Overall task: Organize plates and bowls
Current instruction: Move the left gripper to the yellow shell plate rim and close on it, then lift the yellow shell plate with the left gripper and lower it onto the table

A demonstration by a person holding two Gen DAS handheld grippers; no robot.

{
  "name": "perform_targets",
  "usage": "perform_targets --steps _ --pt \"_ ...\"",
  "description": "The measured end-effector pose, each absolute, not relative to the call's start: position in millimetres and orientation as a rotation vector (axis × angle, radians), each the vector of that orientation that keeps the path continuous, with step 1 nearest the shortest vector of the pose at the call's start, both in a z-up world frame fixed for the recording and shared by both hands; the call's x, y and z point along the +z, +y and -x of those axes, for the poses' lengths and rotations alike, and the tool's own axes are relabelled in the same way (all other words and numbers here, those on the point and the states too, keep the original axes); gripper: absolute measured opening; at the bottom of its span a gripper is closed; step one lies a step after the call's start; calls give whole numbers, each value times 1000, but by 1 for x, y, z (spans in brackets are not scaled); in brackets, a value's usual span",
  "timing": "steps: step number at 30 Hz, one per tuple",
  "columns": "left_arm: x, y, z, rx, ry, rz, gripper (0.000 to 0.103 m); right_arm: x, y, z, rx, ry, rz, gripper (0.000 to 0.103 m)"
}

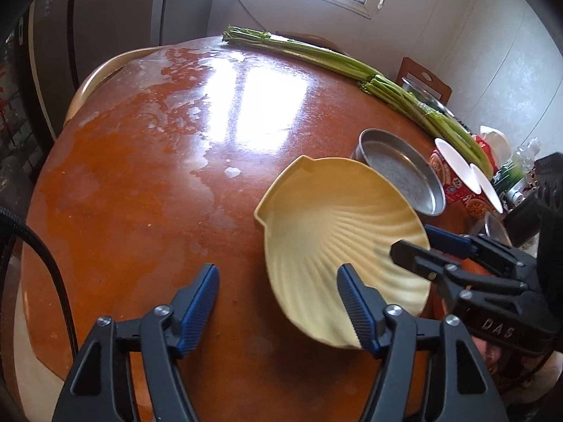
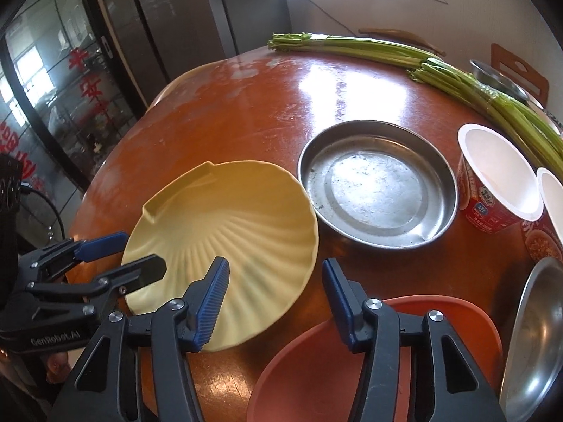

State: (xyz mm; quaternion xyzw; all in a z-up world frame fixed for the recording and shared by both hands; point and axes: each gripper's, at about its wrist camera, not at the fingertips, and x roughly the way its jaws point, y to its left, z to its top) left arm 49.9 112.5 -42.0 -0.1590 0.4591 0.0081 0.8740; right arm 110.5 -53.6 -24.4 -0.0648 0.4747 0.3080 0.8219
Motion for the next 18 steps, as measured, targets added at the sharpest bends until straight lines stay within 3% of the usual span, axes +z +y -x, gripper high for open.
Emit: perform_targets --steps 6,18 --pt "-42 108 -59 -39 967 350 47 -26 -46 -106 675 994 174 53" --pt "-28 122 -60 -1 938 318 47 -9 -28 -94 681 940 196 53"
